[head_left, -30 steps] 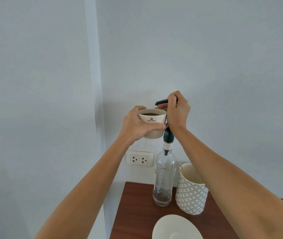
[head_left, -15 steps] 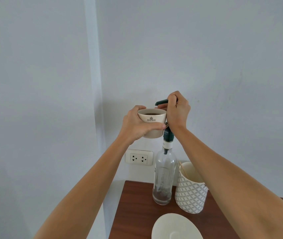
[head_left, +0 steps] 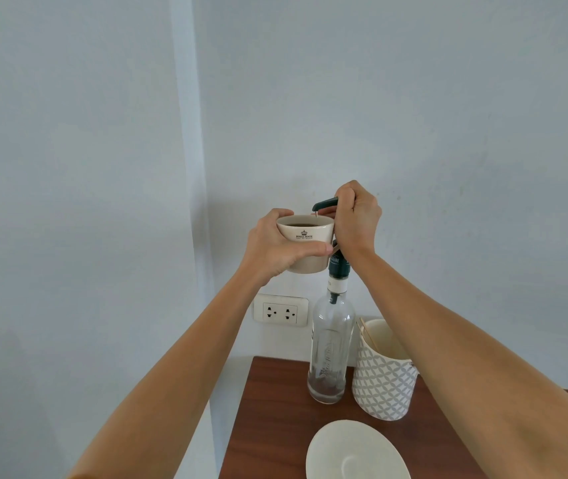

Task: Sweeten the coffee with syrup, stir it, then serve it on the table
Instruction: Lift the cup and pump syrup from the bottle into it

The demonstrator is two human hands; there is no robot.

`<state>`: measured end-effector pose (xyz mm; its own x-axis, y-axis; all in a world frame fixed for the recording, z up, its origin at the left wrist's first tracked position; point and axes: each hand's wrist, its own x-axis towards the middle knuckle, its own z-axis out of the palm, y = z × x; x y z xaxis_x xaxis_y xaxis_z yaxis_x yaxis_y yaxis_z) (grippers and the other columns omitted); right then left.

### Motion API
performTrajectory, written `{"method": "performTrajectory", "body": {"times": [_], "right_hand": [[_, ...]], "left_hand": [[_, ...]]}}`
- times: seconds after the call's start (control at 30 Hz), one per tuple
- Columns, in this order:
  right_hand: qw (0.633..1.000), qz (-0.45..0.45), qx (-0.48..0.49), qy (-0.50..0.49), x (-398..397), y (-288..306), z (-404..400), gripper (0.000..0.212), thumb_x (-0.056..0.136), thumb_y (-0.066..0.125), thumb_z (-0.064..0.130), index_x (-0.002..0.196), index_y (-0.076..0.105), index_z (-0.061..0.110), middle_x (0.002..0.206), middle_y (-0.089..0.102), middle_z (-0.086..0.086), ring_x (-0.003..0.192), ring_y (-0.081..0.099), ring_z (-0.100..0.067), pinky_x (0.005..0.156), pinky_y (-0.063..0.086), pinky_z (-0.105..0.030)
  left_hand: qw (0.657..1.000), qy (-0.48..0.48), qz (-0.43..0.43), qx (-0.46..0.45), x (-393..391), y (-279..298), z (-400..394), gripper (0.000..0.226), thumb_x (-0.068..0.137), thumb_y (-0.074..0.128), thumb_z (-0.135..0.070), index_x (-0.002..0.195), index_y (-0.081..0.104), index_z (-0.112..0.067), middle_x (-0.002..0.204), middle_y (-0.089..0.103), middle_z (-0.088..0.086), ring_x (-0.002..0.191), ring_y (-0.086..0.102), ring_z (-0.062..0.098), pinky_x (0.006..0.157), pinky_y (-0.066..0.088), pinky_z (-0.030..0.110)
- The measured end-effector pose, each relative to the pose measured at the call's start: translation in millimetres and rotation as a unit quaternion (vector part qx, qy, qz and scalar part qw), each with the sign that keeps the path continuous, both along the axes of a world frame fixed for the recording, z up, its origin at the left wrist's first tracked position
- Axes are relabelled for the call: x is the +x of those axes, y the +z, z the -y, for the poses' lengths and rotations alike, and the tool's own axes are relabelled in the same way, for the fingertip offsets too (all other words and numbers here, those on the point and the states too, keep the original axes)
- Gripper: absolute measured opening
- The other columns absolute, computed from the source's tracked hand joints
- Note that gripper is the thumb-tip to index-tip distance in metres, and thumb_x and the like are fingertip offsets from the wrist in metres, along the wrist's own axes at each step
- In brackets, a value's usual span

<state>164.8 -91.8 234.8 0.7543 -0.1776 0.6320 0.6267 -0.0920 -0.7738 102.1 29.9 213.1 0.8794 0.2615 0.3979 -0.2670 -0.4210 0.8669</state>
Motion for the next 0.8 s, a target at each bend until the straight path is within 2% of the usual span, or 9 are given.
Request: {"method": "performTrajectory", "body": {"times": [0.13, 0.23, 0.33, 0.4, 0.5, 0.6, 0.67, 0.73, 0.8], "right_hand": [[1.000, -0.003, -0.013, -0.001, -3.0, 0.5, 1.1, 0.026, 0.092, 0.035, 0.007, 0.069, 0.047, 0.008, 0.043, 0.063, 0.010, 0.061, 0.075, -0.027, 0.054, 0.048, -0.027], [1.000, -0.011, -0.018, 0.007, -5.9, 0.0, 1.9, 0.026, 0.093, 0.035, 0.008, 0.070, 0.047, 0.009, 0.054, 0.067, 0.004, 0.062, 0.075, -0.025, 0.056, 0.049, -0.027], [0.999, -0.028, -0.014, 0.028, -7.5, 3.2, 5.3, 0.024, 0.094, 0.036, 0.010, 0.074, 0.049, 0.006, 0.060, 0.069, -0.003, 0.061, 0.075, -0.019, 0.060, 0.051, -0.032], [0.998, -0.043, -0.010, 0.055, -8.2, 8.1, 8.1, 0.022, 0.095, 0.037, 0.012, 0.079, 0.049, 0.002, 0.066, 0.071, -0.007, 0.066, 0.077, -0.023, 0.064, 0.056, -0.040], [0.994, -0.065, -0.045, 0.074, -13.2, 14.3, 13.9, 0.022, 0.098, 0.038, 0.022, 0.096, 0.053, 0.006, 0.075, 0.073, -0.009, 0.079, 0.076, -0.029, 0.081, 0.058, -0.049], [0.992, -0.078, -0.076, 0.057, -22.3, 13.5, 20.6, 0.026, 0.103, 0.039, 0.037, 0.122, 0.046, 0.020, 0.087, 0.066, -0.003, 0.087, 0.067, -0.030, 0.088, 0.054, -0.045], [0.995, -0.055, -0.079, 0.020, -29.6, 8.8, 23.2, 0.037, 0.103, 0.040, 0.041, 0.133, 0.038, 0.018, 0.106, 0.061, -0.004, 0.098, 0.060, -0.026, 0.092, 0.050, -0.042], [0.998, -0.031, -0.052, -0.016, -39.1, -1.1, 27.1, 0.037, 0.102, 0.044, 0.037, 0.132, 0.039, 0.015, 0.119, 0.059, -0.007, 0.111, 0.058, -0.023, 0.095, 0.050, -0.039], [0.998, -0.033, -0.052, -0.020, -50.6, -15.7, 32.2, 0.031, 0.103, 0.046, 0.030, 0.128, 0.046, 0.011, 0.113, 0.061, -0.004, 0.103, 0.059, -0.017, 0.087, 0.050, -0.023]], "left_hand": [[1.000, 0.002, -0.002, 0.002, -1.3, -0.2, 1.1, 0.097, 0.043, 0.092, -0.045, 0.129, 0.055, -0.022, 0.115, 0.064, -0.005, 0.105, 0.064, 0.015, 0.078, 0.054, 0.027], [1.000, 0.001, -0.003, 0.006, -3.5, -0.7, 0.3, 0.094, 0.048, 0.096, -0.041, 0.129, 0.054, -0.022, 0.115, 0.064, -0.005, 0.105, 0.063, 0.016, 0.079, 0.054, 0.028], [1.000, 0.003, -0.002, 0.006, -5.4, 2.0, -0.1, 0.090, 0.052, 0.097, -0.037, 0.129, 0.053, -0.022, 0.116, 0.063, -0.004, 0.103, 0.063, 0.015, 0.073, 0.052, 0.025], [1.000, 0.002, 0.001, 0.001, -6.2, 5.2, -0.7, 0.093, 0.048, 0.095, -0.039, 0.129, 0.054, -0.022, 0.113, 0.064, -0.004, 0.098, 0.063, 0.014, 0.068, 0.050, 0.023], [1.000, 0.002, 0.006, 0.001, -8.3, 7.3, -0.6, 0.087, 0.054, 0.097, -0.032, 0.128, 0.054, -0.020, 0.111, 0.064, -0.004, 0.095, 0.063, 0.013, 0.068, 0.049, 0.023], [1.000, -0.001, 0.010, 0.005, -10.3, 5.7, 0.7, 0.084, 0.057, 0.097, -0.030, 0.129, 0.054, -0.020, 0.114, 0.064, -0.003, 0.100, 0.063, 0.016, 0.069, 0.049, 0.023], [1.000, -0.001, 0.013, 0.004, -13.0, 4.9, 2.1, 0.086, 0.056, 0.097, -0.031, 0.129, 0.054, -0.021, 0.115, 0.064, -0.003, 0.102, 0.063, 0.017, 0.071, 0.050, 0.024], [1.000, -0.002, 0.015, 0.009, -17.0, 2.1, 5.2, 0.090, 0.050, 0.097, -0.036, 0.129, 0.054, -0.023, 0.114, 0.064, -0.005, 0.103, 0.063, 0.016, 0.076, 0.053, 0.026], [1.000, -0.002, 0.018, 0.015, -22.4, -2.9, 8.3, 0.090, 0.045, 0.094, -0.040, 0.126, 0.055, -0.026, 0.110, 0.064, -0.009, 0.101, 0.064, 0.014, 0.077, 0.054, 0.027]]}}
